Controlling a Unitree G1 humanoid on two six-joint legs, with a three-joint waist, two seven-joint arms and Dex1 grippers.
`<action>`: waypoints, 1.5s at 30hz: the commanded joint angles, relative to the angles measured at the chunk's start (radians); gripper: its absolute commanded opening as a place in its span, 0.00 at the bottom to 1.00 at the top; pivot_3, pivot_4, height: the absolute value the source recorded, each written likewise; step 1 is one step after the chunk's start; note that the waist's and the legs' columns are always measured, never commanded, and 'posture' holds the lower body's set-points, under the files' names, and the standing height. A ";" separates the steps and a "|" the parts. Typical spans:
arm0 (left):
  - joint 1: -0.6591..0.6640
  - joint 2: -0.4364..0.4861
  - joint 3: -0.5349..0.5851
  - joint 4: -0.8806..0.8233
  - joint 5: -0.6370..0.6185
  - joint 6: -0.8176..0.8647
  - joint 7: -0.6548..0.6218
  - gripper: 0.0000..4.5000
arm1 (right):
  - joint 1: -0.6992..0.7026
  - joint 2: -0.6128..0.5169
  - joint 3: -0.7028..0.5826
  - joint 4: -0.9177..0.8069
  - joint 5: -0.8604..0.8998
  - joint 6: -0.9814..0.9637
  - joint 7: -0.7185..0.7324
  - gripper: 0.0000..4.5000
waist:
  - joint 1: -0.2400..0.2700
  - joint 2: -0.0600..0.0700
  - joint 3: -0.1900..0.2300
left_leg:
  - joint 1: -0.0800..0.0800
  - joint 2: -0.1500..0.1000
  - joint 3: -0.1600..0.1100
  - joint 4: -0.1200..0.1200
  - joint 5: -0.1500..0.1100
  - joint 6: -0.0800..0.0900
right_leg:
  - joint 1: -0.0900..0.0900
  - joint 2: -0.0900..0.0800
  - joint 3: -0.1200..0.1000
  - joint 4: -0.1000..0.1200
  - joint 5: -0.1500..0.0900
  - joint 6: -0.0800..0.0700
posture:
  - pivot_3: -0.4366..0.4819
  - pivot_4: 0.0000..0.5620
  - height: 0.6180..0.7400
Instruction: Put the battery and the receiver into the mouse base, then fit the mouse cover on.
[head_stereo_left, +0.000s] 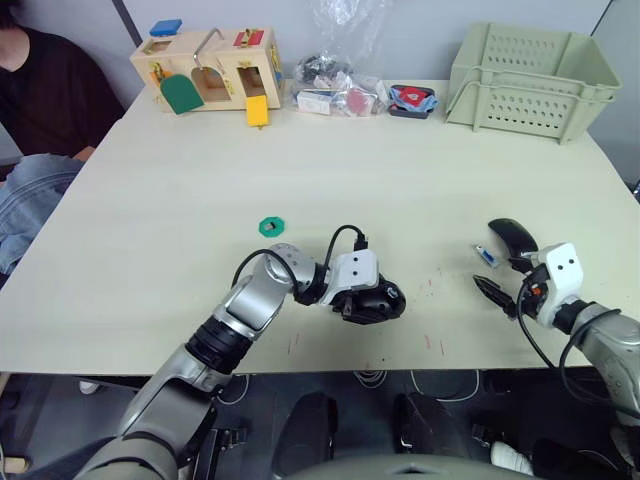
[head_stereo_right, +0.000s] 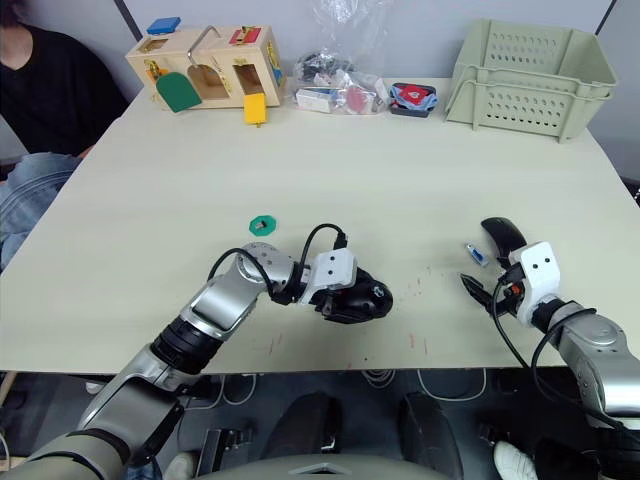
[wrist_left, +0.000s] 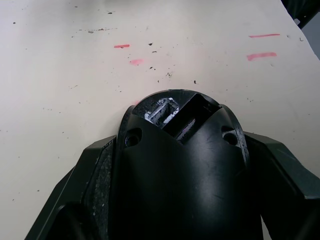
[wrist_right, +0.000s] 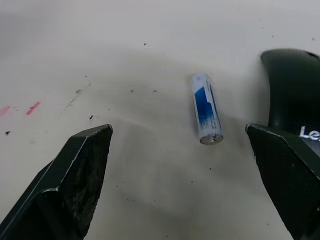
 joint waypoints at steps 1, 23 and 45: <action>0.018 0.013 -0.037 0.032 0.040 0.012 -0.004 0.70 | -0.026 0.004 -0.002 -0.007 -0.007 0.003 -0.009 1.00 | -0.001 0.000 0.000 | 0.000 0.000 0.000 0.000 0.000 0.000 | 0.000 0.000 0.000 0.000 0.000 0.000 | 0.48 0.27 1.00; 0.017 0.014 -0.037 0.032 0.041 0.020 -0.007 0.70 | -0.065 0.055 0.021 0.043 -0.076 0.002 -0.048 0.46 | -0.001 0.000 0.000 | 0.000 0.000 0.000 0.000 0.000 0.000 | 0.000 0.000 0.000 0.000 0.000 0.000 | 0.48 0.27 1.00; 0.007 0.002 -0.031 0.036 0.043 0.035 0.012 0.70 | 0.032 -0.079 0.038 -0.224 -0.009 0.133 0.093 0.00 | 0.000 0.000 0.000 | 0.000 0.000 -0.001 0.000 0.000 0.000 | 0.000 0.000 0.000 0.000 0.000 0.000 | 0.48 0.27 1.00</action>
